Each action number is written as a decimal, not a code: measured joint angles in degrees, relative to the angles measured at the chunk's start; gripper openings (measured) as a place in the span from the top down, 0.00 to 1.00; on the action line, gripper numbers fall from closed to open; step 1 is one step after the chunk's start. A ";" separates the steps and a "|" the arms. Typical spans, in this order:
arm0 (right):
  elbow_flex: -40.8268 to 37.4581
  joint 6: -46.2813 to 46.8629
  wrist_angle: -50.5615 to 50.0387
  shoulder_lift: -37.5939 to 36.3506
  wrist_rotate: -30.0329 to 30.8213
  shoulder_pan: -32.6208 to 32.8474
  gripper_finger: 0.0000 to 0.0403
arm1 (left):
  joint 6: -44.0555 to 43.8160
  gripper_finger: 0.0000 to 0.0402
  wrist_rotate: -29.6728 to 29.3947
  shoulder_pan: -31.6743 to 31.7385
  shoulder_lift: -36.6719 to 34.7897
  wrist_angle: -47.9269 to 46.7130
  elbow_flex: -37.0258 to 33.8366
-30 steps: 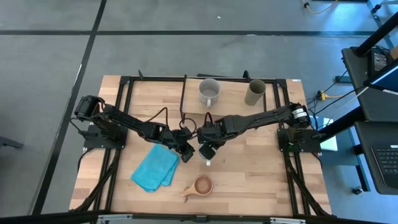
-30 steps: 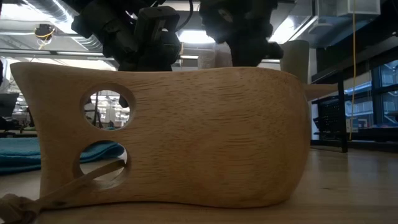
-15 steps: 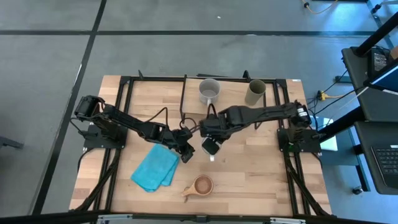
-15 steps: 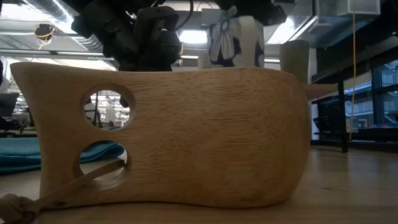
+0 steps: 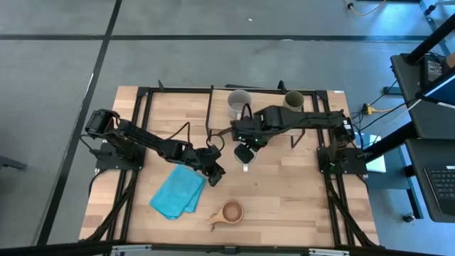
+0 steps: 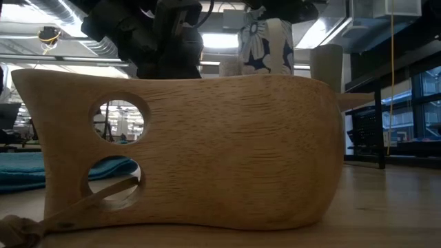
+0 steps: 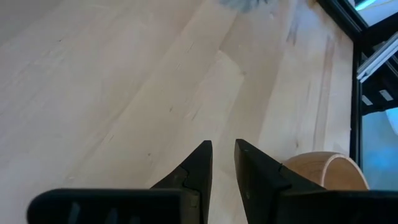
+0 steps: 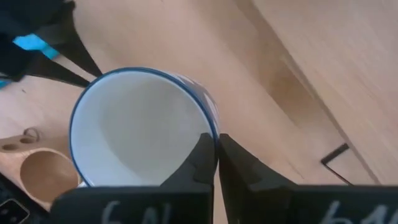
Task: Stack small to large cups/mugs on shelf
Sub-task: Put the blue mug on the shelf
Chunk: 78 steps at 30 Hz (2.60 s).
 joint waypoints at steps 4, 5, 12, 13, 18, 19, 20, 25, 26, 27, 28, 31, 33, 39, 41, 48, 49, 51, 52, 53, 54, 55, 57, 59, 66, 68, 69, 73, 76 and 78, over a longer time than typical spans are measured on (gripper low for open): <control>0.03 -0.11 -0.74 -1.60 -0.04 -1.57 0.98 | 0.15 0.84 0.07 0.00 0.00 -0.04 0.00; 0.04 -0.15 -1.40 -1.95 -0.04 -1.96 0.98 | 0.17 0.84 0.08 0.01 0.00 -0.02 0.00; 0.02 -0.36 -2.43 -6.16 0.90 -4.84 0.98 | 0.32 0.84 0.05 0.04 0.00 -0.04 0.00; 0.02 -0.36 -2.56 -6.73 1.03 -5.41 0.98 | 0.35 0.84 -0.02 0.02 0.00 -0.04 0.00; 0.00 -0.69 -2.55 -9.52 2.38 -8.82 0.98 | 0.42 0.84 -0.06 0.15 0.00 -0.04 0.00; 0.00 -1.20 -2.55 -9.96 2.58 -9.63 0.98 | 0.42 0.84 -0.06 0.15 0.00 -0.04 0.00; 0.00 -1.64 -2.55 -10.20 2.60 -10.49 0.98 | 0.42 0.84 -0.06 0.15 0.00 -0.06 0.00; -0.02 -4.17 -2.50 -10.53 2.38 -14.49 0.98 | 0.39 0.84 -0.06 0.15 0.00 -0.09 0.00; -0.02 -4.76 -2.48 -10.53 2.12 -15.21 0.98 | 0.37 0.84 -0.06 0.15 0.00 -0.16 0.00; -0.05 -5.32 -2.48 -10.53 1.83 -15.92 0.98 | 0.37 0.84 -0.06 0.15 0.00 -0.22 0.00; -0.07 -6.13 -2.44 -10.53 1.47 -16.59 0.98 | 0.35 0.84 -0.06 0.15 0.00 -0.35 0.00; -0.47 -7.56 -2.38 -10.53 0.14 -18.36 0.98 | 0.35 0.84 -0.06 0.15 0.00 -0.65 0.00; -0.55 -8.41 -2.39 -10.54 -0.44 -19.19 0.98 | 0.33 0.84 -0.06 0.15 0.00 -0.63 0.00; -0.55 -10.92 -2.37 -10.86 -2.01 -20.22 0.98 | 0.33 0.84 -0.06 0.15 0.00 -0.63 0.00; -0.55 -11.01 -2.39 -11.46 -2.14 -20.23 0.98 | 0.33 0.84 -0.06 0.15 0.00 -0.64 0.00; -0.55 -8.31 -2.51 -15.01 -1.69 -18.59 0.98 | 0.35 0.84 -0.06 0.15 0.00 -1.32 0.00; -0.55 -7.95 -2.55 -15.35 -1.88 -18.34 0.98 | 0.35 0.84 -0.06 0.16 0.00 -1.48 0.00; -0.60 -8.01 -2.53 -15.76 -1.61 -18.17 0.98 | 0.39 0.84 -0.06 0.44 0.00 -1.61 0.00; -1.04 -8.07 -2.33 -16.01 -1.47 -18.40 0.98 | 0.39 0.84 -0.06 0.63 0.00 -1.61 0.00; -1.92 -8.45 -2.16 -16.44 -1.46 -19.10 0.98 | 0.39 0.84 -0.06 0.88 0.00 -1.61 0.00; -3.14 -8.82 -2.12 -16.85 -1.73 -19.77 0.98 | 0.39 0.84 -0.05 1.09 0.00 -1.63 0.00; -4.59 -8.99 -2.28 -17.30 -2.04 -20.33 0.98 | 0.40 0.84 0.05 1.29 0.00 -1.62 0.00; -8.57 -9.17 -2.41 -18.24 -2.80 -21.26 0.98 | 0.42 0.84 0.40 1.69 0.00 -1.61 0.00; -12.66 -9.39 -2.49 -19.39 -4.47 -21.65 0.98 | 0.44 0.84 0.94 1.94 0.00 -1.61 0.00; -19.03 -8.84 -2.17 -23.23 -7.10 -20.84 0.98 | 1.93 0.84 1.25 2.33 0.00 -1.64 0.00; -19.08 -8.54 -2.26 -23.86 -7.06 -20.84 0.98 | 1.97 0.84 1.30 2.75 0.00 -1.64 0.00; -18.93 -8.30 -2.19 -24.12 -7.08 -20.84 0.98 | 1.97 0.84 1.49 3.03 0.00 -1.64 0.00; -17.85 -7.98 -1.04 -24.41 -7.08 -20.84 0.98 | 1.95 0.84 1.76 4.23 0.00 -1.61 -0.01; -17.57 -8.00 0.02 -24.41 -7.08 -20.84 0.98 | 1.97 0.84 3.17 5.13 0.00 -1.55 0.00; -17.57 -8.29 0.28 -24.37 -7.08 -21.12 0.98 | 1.97 0.84 3.54 5.55 0.00 -1.51 0.00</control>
